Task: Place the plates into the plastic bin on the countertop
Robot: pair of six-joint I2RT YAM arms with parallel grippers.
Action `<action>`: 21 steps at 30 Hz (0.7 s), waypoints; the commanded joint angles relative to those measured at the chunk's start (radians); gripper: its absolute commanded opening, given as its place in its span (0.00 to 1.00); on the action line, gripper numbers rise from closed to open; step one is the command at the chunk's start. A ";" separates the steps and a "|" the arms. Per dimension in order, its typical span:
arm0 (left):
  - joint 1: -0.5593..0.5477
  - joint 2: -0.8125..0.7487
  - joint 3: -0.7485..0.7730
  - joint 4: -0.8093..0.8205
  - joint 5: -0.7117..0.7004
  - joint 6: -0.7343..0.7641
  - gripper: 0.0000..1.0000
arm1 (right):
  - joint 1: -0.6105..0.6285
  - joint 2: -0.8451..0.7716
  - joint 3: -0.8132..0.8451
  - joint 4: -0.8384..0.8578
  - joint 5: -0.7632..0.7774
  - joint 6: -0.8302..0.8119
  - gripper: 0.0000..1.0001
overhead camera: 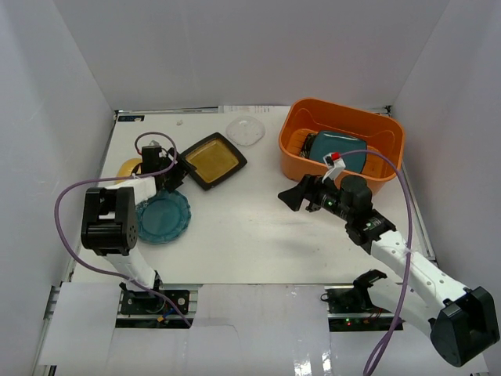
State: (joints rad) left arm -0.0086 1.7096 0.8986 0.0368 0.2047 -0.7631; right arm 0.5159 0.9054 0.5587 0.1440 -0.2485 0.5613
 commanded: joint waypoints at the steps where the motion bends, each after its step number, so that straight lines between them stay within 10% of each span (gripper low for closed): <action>1: 0.006 0.027 0.055 0.066 0.054 -0.018 0.84 | 0.022 -0.005 -0.009 0.065 0.025 -0.004 1.00; 15: 0.006 0.148 -0.025 0.345 0.105 -0.163 0.50 | 0.052 0.042 0.020 0.097 0.057 -0.011 0.96; 21: 0.006 0.101 -0.124 0.455 0.056 -0.212 0.20 | 0.058 0.058 0.036 0.094 0.058 -0.021 0.95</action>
State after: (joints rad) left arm -0.0059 1.8671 0.8158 0.4107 0.2928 -0.9634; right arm 0.5652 0.9627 0.5381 0.1883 -0.2073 0.5652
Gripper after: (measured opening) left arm 0.236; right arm 0.955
